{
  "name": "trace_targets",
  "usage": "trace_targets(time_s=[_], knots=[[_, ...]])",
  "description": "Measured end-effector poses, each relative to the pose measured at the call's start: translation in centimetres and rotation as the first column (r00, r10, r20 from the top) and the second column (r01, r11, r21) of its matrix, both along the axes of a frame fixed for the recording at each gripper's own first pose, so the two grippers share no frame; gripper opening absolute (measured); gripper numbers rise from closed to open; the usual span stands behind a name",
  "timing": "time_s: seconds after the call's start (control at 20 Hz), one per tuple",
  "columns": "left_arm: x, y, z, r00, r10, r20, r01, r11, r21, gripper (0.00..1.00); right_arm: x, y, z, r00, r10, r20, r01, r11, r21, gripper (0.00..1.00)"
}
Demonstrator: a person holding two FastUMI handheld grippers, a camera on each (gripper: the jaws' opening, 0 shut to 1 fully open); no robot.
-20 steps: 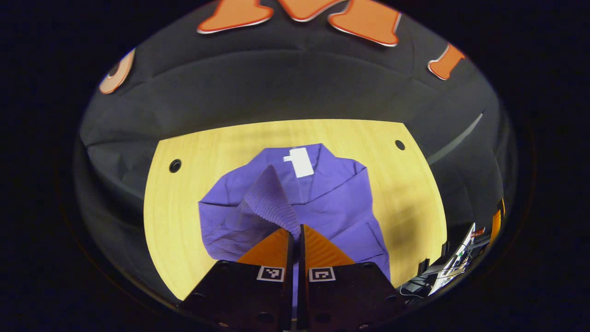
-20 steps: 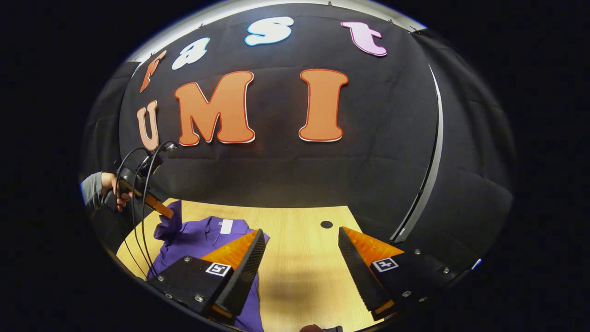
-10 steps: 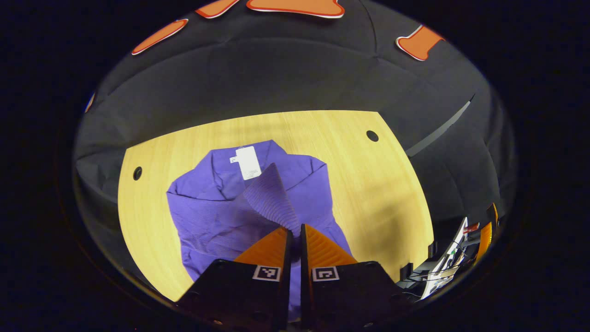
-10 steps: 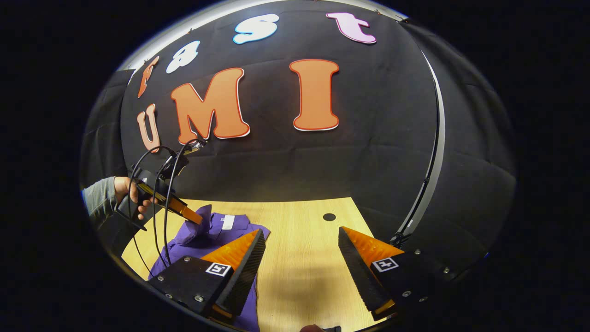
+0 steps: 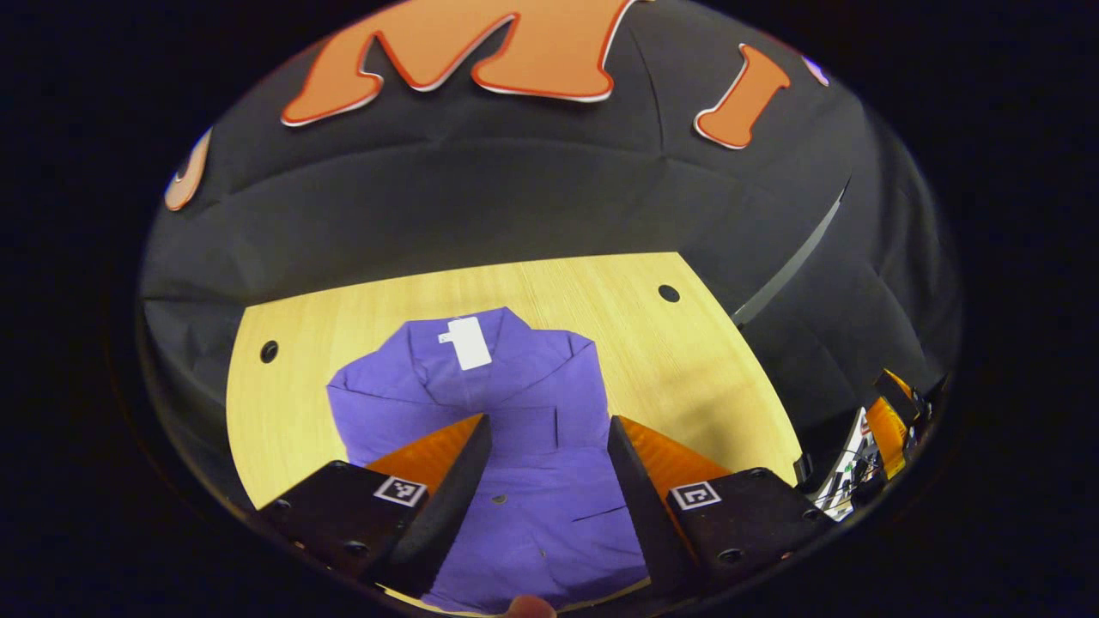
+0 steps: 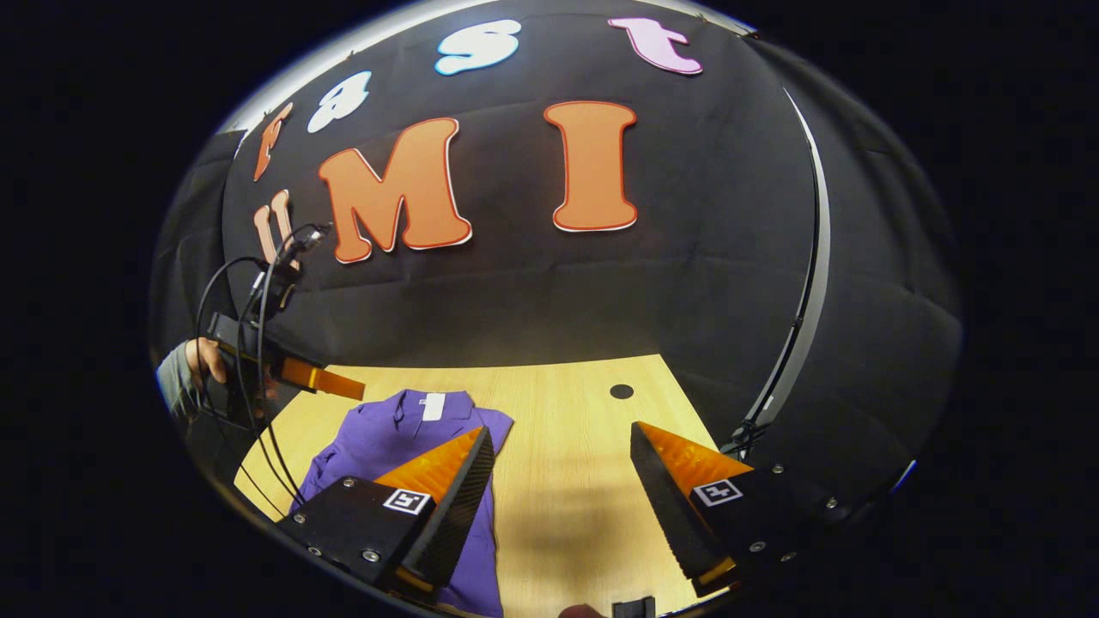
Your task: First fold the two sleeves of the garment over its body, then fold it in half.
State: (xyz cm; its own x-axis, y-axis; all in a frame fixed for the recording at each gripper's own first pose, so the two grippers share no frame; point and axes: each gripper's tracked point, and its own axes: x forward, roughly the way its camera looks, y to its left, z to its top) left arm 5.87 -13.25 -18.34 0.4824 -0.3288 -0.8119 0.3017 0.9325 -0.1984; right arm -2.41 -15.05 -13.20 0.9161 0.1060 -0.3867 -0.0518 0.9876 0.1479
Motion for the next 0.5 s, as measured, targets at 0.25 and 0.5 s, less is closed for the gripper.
trace_targets(time_s=[0.25,0.5], knots=[[-6.1,9.2,-0.4,0.997,0.054,0.057,-0.058,0.995,0.081,0.91,-3.0,4.9,-1.4,0.998,0.033,-0.055,-0.034,0.999,-0.019,0.95],[-13.4,17.2,-3.1,0.992,0.128,0.014,-0.129,0.985,0.118,0.91,-7.1,9.3,-3.9,0.989,0.064,-0.13,-0.073,0.995,-0.061,0.95]])
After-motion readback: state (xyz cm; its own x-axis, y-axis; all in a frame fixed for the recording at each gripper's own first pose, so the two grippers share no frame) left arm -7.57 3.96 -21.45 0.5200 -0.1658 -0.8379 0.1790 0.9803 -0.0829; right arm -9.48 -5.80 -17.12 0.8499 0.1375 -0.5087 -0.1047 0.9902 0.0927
